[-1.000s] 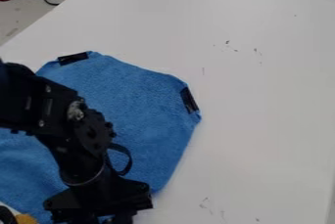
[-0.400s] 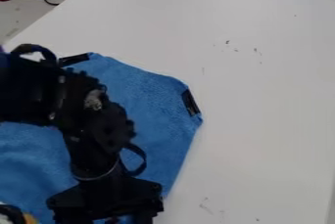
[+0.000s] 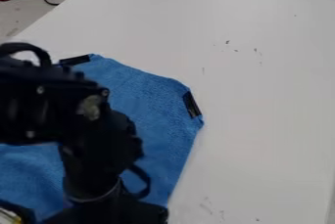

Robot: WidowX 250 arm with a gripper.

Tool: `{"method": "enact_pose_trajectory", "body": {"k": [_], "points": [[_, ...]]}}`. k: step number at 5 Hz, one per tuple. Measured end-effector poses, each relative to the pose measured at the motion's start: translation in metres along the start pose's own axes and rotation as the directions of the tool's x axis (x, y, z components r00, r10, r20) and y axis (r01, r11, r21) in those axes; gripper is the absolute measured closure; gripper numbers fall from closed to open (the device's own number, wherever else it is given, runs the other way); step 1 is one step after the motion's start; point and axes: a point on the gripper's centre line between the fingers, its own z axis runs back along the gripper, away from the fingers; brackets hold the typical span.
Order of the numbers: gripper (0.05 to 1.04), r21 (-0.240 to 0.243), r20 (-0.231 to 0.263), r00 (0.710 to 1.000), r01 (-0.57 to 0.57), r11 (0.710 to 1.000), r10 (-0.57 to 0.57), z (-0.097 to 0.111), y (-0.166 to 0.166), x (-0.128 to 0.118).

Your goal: Unfold the cloth from the right bottom

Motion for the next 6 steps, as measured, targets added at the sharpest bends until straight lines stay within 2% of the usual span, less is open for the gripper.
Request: {"method": "enact_pose_trajectory", "body": {"k": [1, 2, 3, 4, 5, 6], "points": [[0.082, -0.048, 0.044, 0.993, 0.112, 0.993, -0.110, -0.003, 0.000, 0.005], [0.082, 0.027, 0.127, 0.964, 0.233, 0.972, -0.234, 0.005, -0.002, 0.021], [0.082, 0.118, 0.250, 0.893, 0.355, 0.927, -0.374, 0.017, -0.010, 0.057], [0.082, 0.132, 0.293, 0.854, 0.409, 0.903, -0.430, 0.022, -0.014, 0.105], [0.082, 0.110, 0.275, 0.875, 0.383, 0.917, -0.398, 0.021, -0.013, 0.135], [0.082, 0.093, 0.259, 0.886, 0.373, 0.923, -0.384, 0.016, -0.008, 0.149]]}}
